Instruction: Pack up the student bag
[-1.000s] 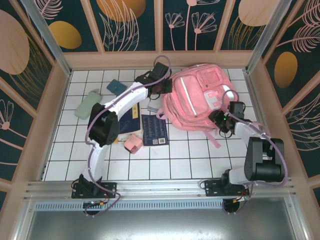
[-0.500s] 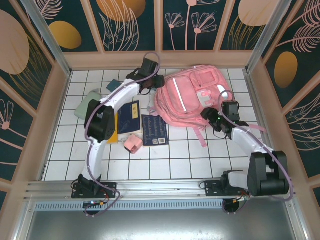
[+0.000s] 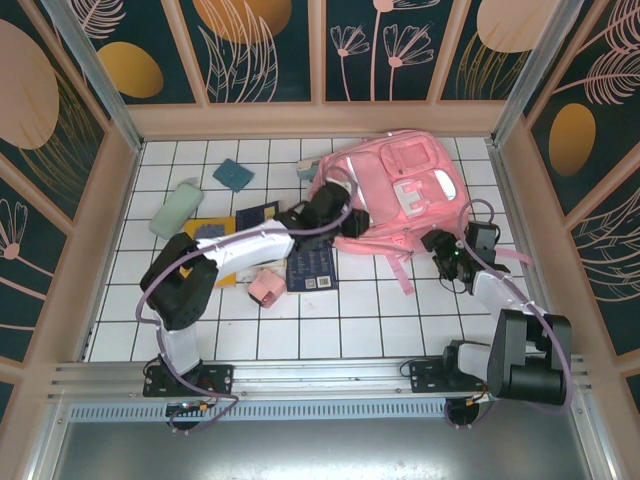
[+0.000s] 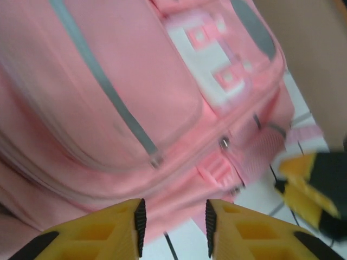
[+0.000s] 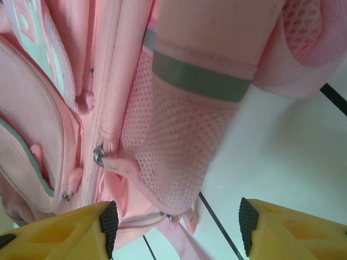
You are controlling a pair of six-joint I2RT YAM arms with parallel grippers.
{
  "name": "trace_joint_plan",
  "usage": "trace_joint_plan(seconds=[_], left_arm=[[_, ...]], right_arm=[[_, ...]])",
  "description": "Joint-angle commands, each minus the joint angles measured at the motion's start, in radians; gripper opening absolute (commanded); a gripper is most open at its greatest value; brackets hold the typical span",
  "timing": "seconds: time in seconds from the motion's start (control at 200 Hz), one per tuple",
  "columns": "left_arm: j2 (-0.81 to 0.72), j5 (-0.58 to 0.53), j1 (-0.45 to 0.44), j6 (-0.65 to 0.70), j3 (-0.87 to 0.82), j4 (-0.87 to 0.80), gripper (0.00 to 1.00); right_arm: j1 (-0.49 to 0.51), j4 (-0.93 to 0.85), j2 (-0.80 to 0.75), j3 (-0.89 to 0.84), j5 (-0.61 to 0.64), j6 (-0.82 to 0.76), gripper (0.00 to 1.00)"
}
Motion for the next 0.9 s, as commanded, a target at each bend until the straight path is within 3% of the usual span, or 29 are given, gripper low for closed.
trace_joint_plan(seconds=[0.0, 0.315, 0.58, 0.896], left_arm=[[0.034, -0.066, -0.071, 0.048, -0.007, 0.105, 0.35], [0.2, -0.063, -0.155, 0.143, 0.062, 0.119, 0.29], [0.332, -0.017, -0.158, 0.18, 0.179, 0.063, 0.22], [0.392, 0.026, -0.157, 0.195, 0.239, 0.049, 0.22]], right_arm=[[-0.024, 0.078, 0.041, -0.007, -0.056, 0.015, 0.61], [-0.062, 0.078, 0.109, 0.032, -0.054, -0.003, 0.51], [-0.067, 0.062, 0.12, 0.038, -0.062, -0.015, 0.51], [-0.068, 0.086, 0.155, 0.04, -0.084, 0.0, 0.5]])
